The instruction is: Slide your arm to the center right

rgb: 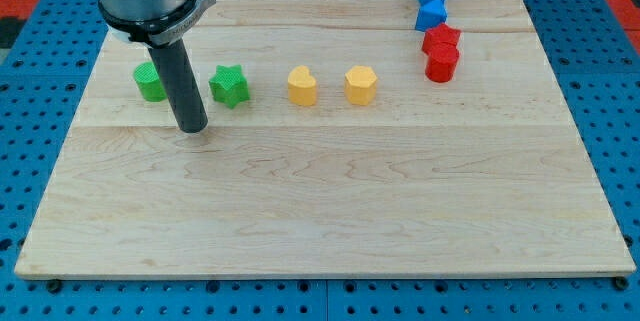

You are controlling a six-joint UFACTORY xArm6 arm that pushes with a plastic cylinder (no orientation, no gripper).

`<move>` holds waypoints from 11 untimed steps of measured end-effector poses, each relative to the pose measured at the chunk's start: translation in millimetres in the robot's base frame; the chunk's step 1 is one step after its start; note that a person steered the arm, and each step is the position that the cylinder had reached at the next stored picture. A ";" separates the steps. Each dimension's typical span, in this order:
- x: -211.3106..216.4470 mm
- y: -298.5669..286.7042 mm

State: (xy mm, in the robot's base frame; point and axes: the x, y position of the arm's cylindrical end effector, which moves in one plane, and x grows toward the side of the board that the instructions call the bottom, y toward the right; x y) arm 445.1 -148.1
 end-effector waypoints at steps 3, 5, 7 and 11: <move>25.4 80.7; 38.5 267.5; 21.1 476.2; -39.0 432.6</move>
